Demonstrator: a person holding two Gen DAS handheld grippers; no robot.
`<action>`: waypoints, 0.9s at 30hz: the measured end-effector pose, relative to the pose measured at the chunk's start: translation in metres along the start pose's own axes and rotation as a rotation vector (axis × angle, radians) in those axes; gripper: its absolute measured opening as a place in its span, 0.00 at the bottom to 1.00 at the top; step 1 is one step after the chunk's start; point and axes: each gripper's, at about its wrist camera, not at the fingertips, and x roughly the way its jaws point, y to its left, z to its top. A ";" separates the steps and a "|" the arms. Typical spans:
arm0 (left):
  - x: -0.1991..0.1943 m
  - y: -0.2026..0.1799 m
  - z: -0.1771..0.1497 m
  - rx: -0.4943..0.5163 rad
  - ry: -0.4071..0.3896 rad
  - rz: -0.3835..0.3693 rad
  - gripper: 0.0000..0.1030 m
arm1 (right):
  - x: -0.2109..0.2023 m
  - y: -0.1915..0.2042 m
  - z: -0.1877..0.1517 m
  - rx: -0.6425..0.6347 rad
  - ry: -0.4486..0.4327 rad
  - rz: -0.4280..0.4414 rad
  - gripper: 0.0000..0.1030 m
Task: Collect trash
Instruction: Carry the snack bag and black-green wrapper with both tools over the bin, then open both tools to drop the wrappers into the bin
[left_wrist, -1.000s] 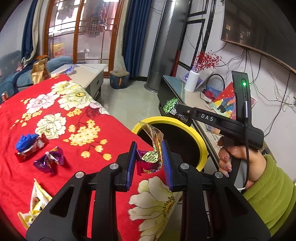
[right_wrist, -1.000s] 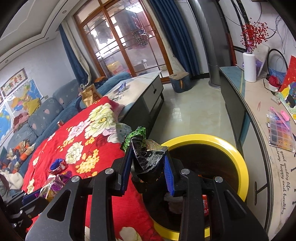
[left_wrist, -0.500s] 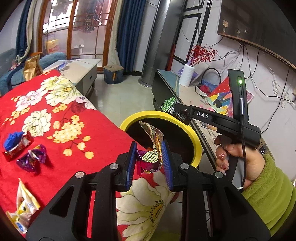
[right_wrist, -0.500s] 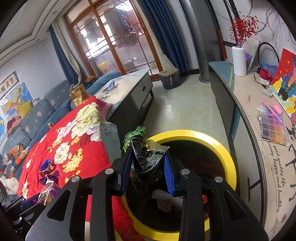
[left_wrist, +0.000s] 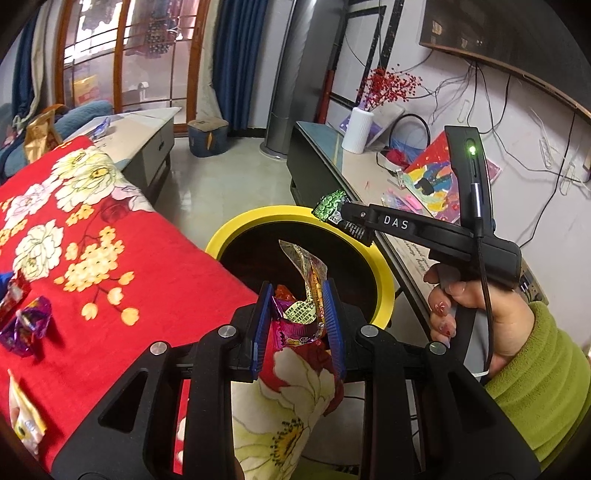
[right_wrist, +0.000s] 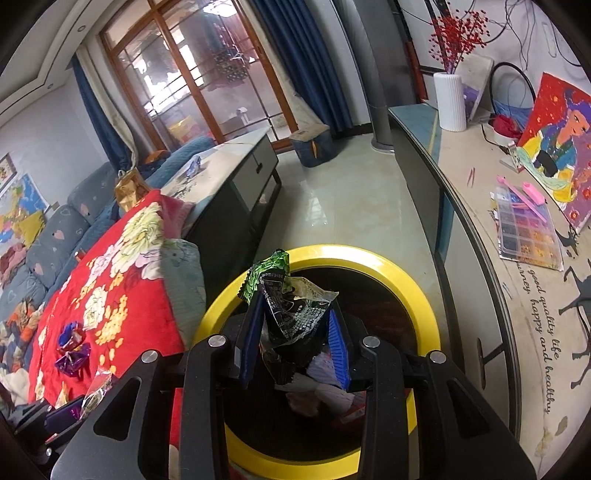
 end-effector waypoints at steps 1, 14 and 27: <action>0.004 -0.001 0.001 0.004 0.007 -0.003 0.21 | 0.001 -0.001 -0.001 0.002 0.003 -0.001 0.31; 0.040 0.002 0.003 0.000 0.074 0.004 0.22 | 0.011 -0.017 -0.005 0.026 0.039 0.001 0.33; 0.061 0.008 0.002 -0.036 0.095 0.030 0.34 | 0.014 -0.023 -0.007 0.044 0.048 0.007 0.42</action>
